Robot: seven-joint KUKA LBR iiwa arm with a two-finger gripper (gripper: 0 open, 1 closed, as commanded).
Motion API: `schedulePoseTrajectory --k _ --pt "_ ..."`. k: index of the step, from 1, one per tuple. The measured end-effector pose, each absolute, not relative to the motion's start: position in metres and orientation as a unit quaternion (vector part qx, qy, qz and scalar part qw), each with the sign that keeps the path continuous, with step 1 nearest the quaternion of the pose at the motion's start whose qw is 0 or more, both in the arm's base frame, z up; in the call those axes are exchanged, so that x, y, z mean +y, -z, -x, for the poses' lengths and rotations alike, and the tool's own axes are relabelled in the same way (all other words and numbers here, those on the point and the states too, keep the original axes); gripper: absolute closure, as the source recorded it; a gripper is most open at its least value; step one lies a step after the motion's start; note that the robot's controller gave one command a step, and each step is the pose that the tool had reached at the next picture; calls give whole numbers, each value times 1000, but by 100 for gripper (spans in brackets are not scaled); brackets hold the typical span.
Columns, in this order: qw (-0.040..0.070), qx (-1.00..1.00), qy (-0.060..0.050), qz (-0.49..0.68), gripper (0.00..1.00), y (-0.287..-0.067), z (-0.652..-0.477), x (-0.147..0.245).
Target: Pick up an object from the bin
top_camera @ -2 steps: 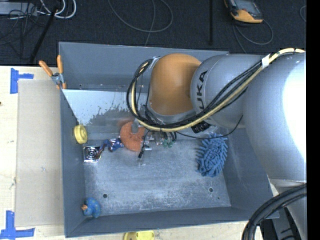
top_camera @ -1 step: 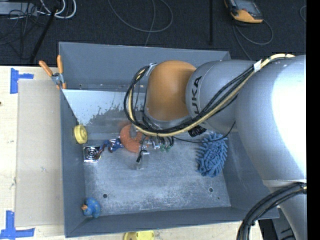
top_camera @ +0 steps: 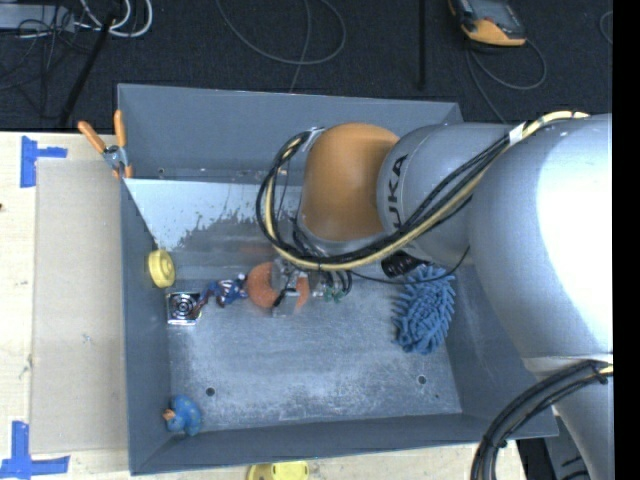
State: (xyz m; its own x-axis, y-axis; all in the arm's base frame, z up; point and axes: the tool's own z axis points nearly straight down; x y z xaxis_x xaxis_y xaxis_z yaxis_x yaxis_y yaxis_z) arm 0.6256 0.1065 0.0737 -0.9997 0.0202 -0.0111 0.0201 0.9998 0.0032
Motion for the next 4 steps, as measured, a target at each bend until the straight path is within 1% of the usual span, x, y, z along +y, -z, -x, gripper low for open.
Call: schedulePoseTrajectory --k 1,2,3,4 --pt "6 1000 -2 -10 100 -74 -626 106" --pt "1 1000 0 -5 100 -190 -622 121" --pt "1 1000 0 -5 100 -190 -622 120" --pt "-3 1000 0 -15 100 -231 -612 112"
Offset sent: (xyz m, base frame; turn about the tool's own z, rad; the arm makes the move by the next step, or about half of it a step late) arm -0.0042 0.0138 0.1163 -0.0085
